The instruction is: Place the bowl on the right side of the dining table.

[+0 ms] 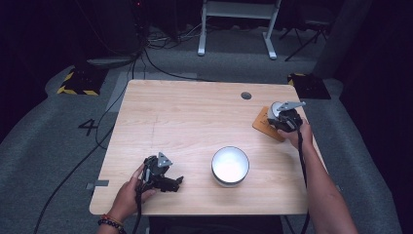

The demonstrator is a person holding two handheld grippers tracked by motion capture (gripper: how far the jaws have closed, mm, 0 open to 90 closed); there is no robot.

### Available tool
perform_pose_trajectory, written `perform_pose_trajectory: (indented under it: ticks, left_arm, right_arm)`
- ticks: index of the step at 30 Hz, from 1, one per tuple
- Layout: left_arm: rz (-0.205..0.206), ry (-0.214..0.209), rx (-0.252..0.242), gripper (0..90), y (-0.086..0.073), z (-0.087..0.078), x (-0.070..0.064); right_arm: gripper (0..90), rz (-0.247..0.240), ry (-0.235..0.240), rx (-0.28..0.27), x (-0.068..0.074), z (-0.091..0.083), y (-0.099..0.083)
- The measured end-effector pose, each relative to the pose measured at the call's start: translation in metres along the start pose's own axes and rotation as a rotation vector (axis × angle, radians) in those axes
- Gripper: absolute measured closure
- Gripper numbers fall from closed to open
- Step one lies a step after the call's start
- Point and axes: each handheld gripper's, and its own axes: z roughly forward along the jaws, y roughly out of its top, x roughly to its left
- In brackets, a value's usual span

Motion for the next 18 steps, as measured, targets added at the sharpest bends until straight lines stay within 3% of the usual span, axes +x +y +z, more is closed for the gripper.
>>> perform_pose_trajectory:
  ticks: [5,14,18]
  left_arm:
    - [-0.002,0.001,0.002,0.0,0.000,0.000,0.000]
    - [-0.001,0.001,0.002,0.0,0.000,0.000,0.000]
    - [-0.002,0.002,0.001,0.0,0.000,0.000,0.000]
  right_arm:
    - [81.2,0.001,-0.017,0.015,0.001,0.010,0.002]
    - [81.0,-0.029,-0.030,0.036,0.005,0.014,0.004]
    - [80.5,-0.006,0.006,0.014,0.005,0.013,0.004]
